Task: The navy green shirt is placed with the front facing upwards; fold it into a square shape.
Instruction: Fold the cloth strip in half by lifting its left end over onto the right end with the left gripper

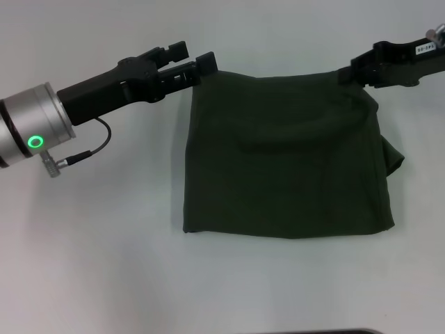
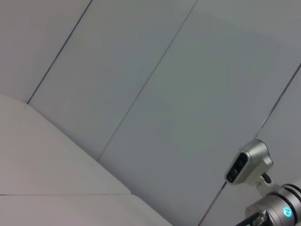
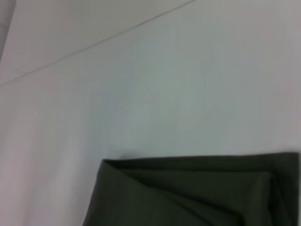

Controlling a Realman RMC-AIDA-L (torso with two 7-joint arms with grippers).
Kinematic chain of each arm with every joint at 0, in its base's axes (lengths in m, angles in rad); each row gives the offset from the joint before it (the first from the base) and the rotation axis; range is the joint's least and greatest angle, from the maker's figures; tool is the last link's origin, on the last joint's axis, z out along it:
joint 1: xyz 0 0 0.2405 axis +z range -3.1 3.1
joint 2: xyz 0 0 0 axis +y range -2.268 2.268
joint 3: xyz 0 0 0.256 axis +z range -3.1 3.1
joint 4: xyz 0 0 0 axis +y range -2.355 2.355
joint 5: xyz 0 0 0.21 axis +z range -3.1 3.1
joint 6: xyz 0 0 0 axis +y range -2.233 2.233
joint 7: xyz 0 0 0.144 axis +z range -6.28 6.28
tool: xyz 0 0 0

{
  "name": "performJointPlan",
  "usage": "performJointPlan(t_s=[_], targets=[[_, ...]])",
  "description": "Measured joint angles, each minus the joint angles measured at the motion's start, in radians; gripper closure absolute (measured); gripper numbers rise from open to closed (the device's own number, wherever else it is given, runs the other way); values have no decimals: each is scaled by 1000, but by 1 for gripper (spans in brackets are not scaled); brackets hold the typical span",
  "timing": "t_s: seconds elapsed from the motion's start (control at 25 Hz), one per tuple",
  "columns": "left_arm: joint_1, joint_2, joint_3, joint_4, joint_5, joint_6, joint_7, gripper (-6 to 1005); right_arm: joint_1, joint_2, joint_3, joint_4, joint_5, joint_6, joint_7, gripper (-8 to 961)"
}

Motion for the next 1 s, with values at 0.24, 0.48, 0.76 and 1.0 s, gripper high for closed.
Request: performJointPlan(t_s=[0.24, 0.48, 0.76, 1.0], targets=[[-1, 0, -1, -3, -6, -16, -4, 52, -41, -7, 53, -1, 34, 2, -43, 688], [-8, -3, 1, -4, -7, -16, -6, 52, -60, -10, 70, -2, 58, -21, -63, 885], [-7, -3, -1, -5, -8, -21, -9, 52, -72, -4, 107, -3, 60, 7, -88, 943], [-7, -3, 1, -5, -8, -28, -22, 52, -75, -4, 151, -30, 61, 35, -118, 942]])
